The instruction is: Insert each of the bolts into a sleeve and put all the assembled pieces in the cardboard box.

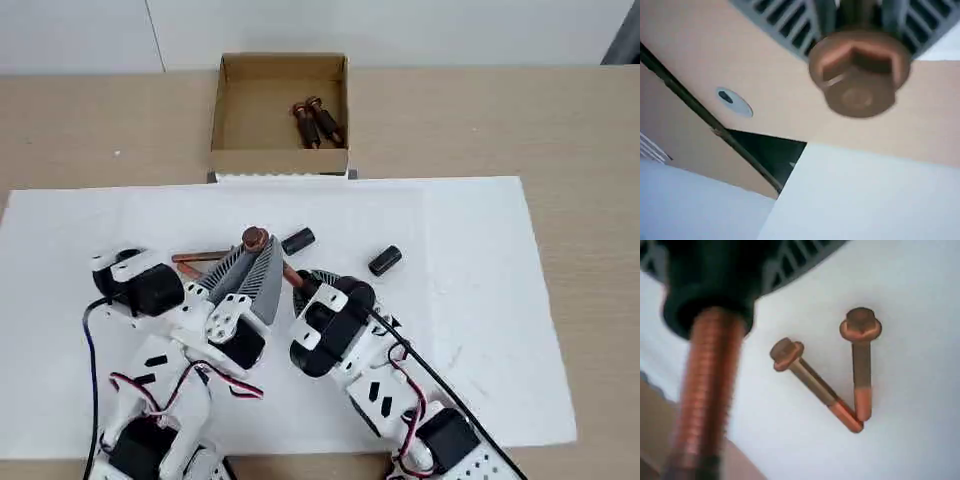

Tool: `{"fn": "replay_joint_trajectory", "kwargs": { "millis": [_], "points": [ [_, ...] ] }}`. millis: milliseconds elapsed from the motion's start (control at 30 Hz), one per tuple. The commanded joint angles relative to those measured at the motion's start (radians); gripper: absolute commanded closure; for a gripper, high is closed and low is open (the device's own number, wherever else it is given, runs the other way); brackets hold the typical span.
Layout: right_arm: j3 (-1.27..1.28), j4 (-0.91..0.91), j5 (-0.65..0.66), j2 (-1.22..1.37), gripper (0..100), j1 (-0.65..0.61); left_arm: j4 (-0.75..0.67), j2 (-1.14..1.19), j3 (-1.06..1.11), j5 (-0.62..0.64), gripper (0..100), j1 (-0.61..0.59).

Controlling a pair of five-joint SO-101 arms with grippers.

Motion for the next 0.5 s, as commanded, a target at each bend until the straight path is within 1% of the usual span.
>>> {"fn": "replay_joint_trajectory", "kwargs": {
  "millis": [0, 100, 300, 367, 467],
  "points": [
    [-0.04, -0.027, 0.009, -0.01, 99.5, 0.005, -0.081, -0.009, 0.025, -0.008, 100, 0.002],
    [-0.04, -0.027, 0.009, -0.01, 99.5, 0.005, -0.127, -0.009, 0.053, -0.008, 100, 0.003],
    [-0.04, -0.027, 0.009, -0.01, 99.5, 0.007, -0.124, -0.009, 0.061, -0.054, 100, 0.009],
    [-0.04, -0.027, 0.009, -0.01, 99.5, 0.007, -0.098, -0.009, 0.059, -0.068, 100, 0.017],
    [-0.04, -0.027, 0.009, -0.01, 99.5, 0.01, -0.008, -0.011, 0.054, -0.089, 100, 0.075]
  ]
}}
